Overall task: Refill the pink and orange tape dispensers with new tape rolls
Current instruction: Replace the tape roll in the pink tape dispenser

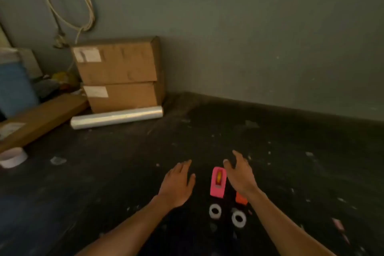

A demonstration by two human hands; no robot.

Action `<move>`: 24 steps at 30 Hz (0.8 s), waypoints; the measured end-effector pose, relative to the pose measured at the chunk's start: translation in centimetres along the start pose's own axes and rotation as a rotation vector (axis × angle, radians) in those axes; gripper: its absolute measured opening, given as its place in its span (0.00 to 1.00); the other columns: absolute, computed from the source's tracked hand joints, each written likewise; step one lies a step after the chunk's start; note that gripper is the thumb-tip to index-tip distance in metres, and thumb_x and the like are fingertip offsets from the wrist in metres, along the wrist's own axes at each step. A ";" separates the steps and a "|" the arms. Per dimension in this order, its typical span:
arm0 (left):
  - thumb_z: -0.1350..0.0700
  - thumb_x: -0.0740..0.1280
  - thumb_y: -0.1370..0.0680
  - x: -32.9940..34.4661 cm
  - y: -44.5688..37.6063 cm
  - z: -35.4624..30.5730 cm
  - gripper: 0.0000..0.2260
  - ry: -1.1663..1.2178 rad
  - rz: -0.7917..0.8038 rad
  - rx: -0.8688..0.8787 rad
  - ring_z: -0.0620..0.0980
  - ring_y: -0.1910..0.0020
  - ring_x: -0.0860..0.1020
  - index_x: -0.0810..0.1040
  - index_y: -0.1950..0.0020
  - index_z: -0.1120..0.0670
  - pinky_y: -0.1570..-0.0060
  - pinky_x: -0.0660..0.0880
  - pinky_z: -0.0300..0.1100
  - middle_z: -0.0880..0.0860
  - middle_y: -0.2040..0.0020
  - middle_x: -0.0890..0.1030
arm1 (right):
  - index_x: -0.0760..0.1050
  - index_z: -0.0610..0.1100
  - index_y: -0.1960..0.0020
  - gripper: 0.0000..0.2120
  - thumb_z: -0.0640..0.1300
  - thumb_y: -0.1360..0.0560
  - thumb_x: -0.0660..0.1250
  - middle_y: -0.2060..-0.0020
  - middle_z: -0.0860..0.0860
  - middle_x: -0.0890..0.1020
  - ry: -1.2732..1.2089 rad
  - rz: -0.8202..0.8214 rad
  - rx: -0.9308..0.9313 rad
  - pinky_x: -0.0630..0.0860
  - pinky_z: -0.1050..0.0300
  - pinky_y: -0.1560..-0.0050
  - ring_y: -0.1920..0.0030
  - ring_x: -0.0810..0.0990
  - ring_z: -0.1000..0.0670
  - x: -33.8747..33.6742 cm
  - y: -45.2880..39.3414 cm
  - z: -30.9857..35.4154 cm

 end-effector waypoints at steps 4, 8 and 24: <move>0.45 0.54 0.17 6.1 3.7 3.9 0.27 0.008 0.174 -0.149 0.51 0.20 0.51 0.50 0.20 0.48 0.23 0.52 0.49 0.51 0.19 0.53 | 0.55 0.46 0.22 0.31 0.47 0.21 0.64 0.28 0.42 0.67 0.041 0.121 0.091 0.76 0.55 0.46 0.38 0.75 0.46 4.8 0.4 -3.0; 0.44 0.52 0.17 10.5 6.0 6.5 0.28 -0.085 0.172 -0.130 0.48 0.20 0.43 0.47 0.20 0.48 0.22 0.44 0.47 0.49 0.18 0.47 | 0.52 0.49 0.22 0.38 0.47 0.25 0.69 0.28 0.42 0.67 0.062 0.106 0.178 0.79 0.48 0.44 0.39 0.77 0.44 7.4 0.4 -4.5; 0.41 0.46 0.18 11.5 6.6 7.4 0.26 -0.236 0.076 -0.061 0.44 0.21 0.40 0.48 0.20 0.46 0.22 0.41 0.48 0.46 0.19 0.45 | 0.39 0.45 0.21 0.50 0.49 0.27 0.73 0.26 0.37 0.60 0.307 0.101 0.329 0.66 0.39 0.33 0.29 0.63 0.34 10.4 -3.6 -7.7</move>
Point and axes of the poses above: each hand's wrist, its own y-axis away from the middle knuckle, its own x-axis out of the palm, z = x × y, the point moved 8 cm from there along -y, towards the middle knuckle
